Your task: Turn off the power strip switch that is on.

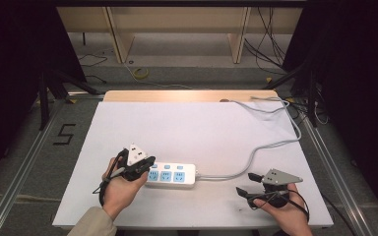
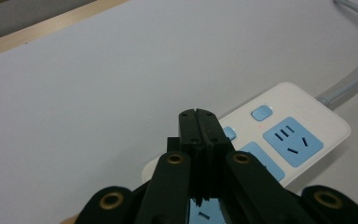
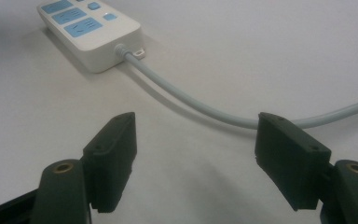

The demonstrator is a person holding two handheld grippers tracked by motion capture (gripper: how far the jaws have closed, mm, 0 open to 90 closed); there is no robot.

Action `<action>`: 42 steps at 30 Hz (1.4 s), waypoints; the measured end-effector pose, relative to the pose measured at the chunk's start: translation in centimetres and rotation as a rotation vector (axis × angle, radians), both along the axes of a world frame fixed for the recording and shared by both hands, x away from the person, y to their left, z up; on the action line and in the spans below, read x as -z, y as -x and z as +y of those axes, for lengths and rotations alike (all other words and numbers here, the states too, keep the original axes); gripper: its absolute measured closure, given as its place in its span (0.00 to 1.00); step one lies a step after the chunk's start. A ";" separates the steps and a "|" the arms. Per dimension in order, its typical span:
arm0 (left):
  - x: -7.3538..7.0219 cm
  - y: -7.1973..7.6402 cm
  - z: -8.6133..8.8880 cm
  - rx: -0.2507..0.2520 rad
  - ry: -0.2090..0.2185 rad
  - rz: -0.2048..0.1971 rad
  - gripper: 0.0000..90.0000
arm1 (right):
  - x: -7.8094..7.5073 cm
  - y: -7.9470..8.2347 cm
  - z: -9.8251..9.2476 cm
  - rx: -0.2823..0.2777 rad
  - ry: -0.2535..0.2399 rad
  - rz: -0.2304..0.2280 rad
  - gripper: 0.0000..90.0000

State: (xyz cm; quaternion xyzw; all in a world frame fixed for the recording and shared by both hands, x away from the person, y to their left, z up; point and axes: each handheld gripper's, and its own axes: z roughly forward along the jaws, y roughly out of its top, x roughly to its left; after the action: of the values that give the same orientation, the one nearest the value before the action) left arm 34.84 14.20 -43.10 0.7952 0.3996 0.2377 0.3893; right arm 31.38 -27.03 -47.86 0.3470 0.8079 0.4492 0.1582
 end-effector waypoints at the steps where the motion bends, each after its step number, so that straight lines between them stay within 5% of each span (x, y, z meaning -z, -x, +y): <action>1: 0.0 0.0 -0.2 0.002 0.003 0.000 1.00 | 0.0 0.0 0.0 0.000 0.000 0.000 0.34; 42: 0.4 -1.3 -3.1 0.059 -0.016 0.046 1.00 | 0.0 0.0 0.1 -0.010 0.002 0.002 0.34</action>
State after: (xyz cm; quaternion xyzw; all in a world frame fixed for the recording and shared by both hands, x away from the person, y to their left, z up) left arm 36.17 11.13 -43.54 0.8149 0.3830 0.2109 0.3805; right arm 31.34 -26.97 -47.85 0.3434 0.8103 0.4486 0.1555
